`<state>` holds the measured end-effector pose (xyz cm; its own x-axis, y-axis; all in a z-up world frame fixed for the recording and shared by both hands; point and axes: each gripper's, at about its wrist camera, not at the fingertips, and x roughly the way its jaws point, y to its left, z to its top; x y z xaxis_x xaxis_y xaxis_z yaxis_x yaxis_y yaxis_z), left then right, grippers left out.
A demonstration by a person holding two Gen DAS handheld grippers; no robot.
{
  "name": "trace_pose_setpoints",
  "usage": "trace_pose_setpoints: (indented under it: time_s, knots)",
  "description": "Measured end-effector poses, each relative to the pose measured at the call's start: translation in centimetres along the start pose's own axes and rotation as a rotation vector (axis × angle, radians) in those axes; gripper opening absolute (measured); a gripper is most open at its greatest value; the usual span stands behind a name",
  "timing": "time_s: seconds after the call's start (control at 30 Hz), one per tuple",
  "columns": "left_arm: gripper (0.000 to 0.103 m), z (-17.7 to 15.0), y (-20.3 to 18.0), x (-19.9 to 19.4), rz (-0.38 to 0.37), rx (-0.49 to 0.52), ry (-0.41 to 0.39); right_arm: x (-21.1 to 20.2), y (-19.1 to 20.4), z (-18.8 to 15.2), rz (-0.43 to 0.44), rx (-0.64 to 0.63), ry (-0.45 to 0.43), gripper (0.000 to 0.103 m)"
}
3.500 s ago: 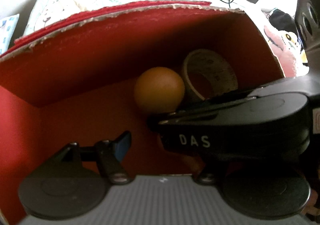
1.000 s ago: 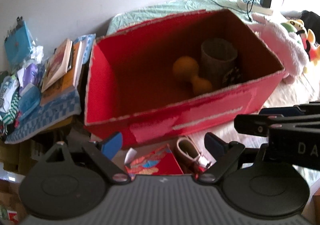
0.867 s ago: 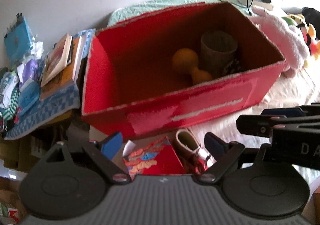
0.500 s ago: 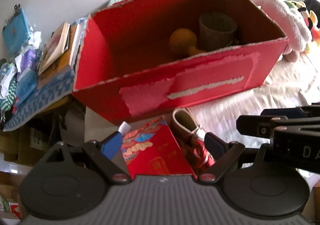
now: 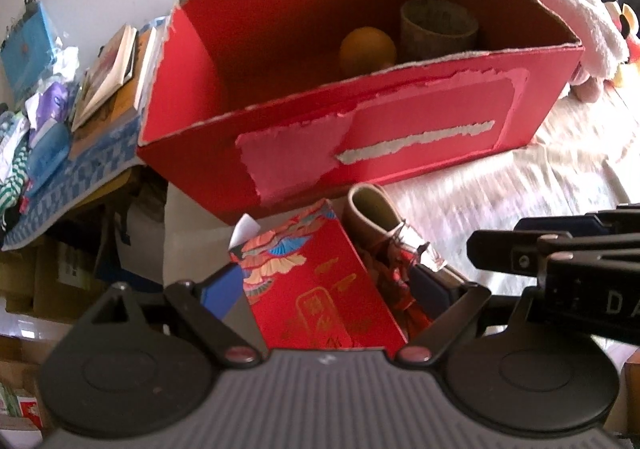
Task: Organize objects
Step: 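Lower the right gripper onto the beige shoe and close on its laces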
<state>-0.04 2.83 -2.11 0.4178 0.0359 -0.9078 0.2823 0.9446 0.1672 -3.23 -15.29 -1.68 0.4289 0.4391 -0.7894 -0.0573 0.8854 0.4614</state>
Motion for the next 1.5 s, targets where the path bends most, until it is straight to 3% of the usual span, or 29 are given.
trace_pose_setpoints:
  time_s: [0.7, 1.5]
  knots:
    - [0.093, -0.1, 0.2, 1.3, -0.010, 0.005, 0.023, 0.6, 0.2, -1.2, 0.014, -0.007, -0.107, 0.035]
    - [0.093, 1.0, 0.2, 2.5, -0.036, 0.022, 0.042, 1.7, -0.3, -0.2, 0.038, 0.002, -0.081, 0.036]
